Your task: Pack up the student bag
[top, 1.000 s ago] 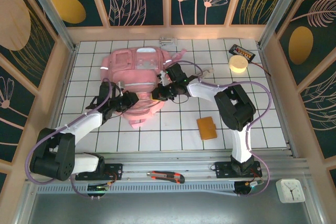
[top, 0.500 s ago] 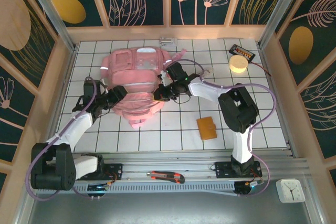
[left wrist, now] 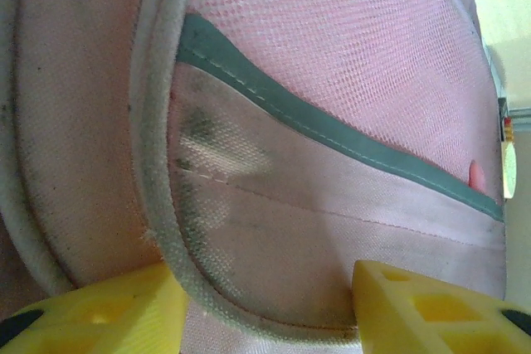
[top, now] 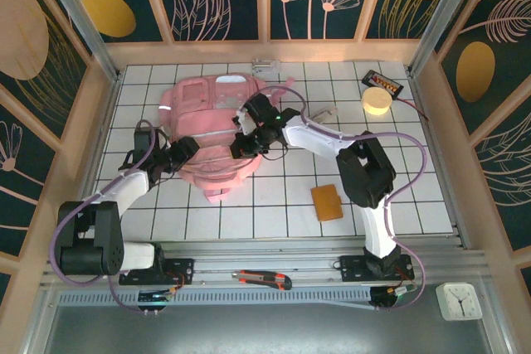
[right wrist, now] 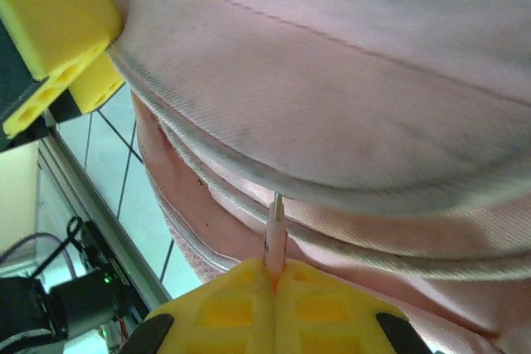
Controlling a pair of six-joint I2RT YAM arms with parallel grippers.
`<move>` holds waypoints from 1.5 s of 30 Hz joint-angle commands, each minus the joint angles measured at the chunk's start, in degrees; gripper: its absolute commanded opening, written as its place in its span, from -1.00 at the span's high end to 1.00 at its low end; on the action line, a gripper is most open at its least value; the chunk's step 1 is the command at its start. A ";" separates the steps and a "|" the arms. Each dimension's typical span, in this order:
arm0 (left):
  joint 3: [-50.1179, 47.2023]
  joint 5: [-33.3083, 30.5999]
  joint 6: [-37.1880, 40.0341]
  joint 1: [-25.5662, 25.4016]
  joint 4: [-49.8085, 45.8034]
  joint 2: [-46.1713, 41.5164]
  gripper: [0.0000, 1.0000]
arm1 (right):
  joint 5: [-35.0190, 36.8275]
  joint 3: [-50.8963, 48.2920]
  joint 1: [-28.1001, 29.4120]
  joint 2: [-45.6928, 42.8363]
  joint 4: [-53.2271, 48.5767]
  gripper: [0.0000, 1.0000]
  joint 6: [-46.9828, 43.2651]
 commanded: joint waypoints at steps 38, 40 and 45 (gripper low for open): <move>12.75 -3.55 9.93 12.46 -5.08 8.72 -0.98 | -2.57 7.92 3.24 6.03 -0.24 1.00 -2.18; 15.71 -2.22 10.01 12.84 -4.23 12.79 -0.97 | -2.66 8.21 3.24 6.18 -0.47 1.00 -2.32; 24.72 0.79 9.33 13.25 -3.25 22.15 -0.68 | -2.40 8.92 3.23 6.53 -1.64 1.00 -2.82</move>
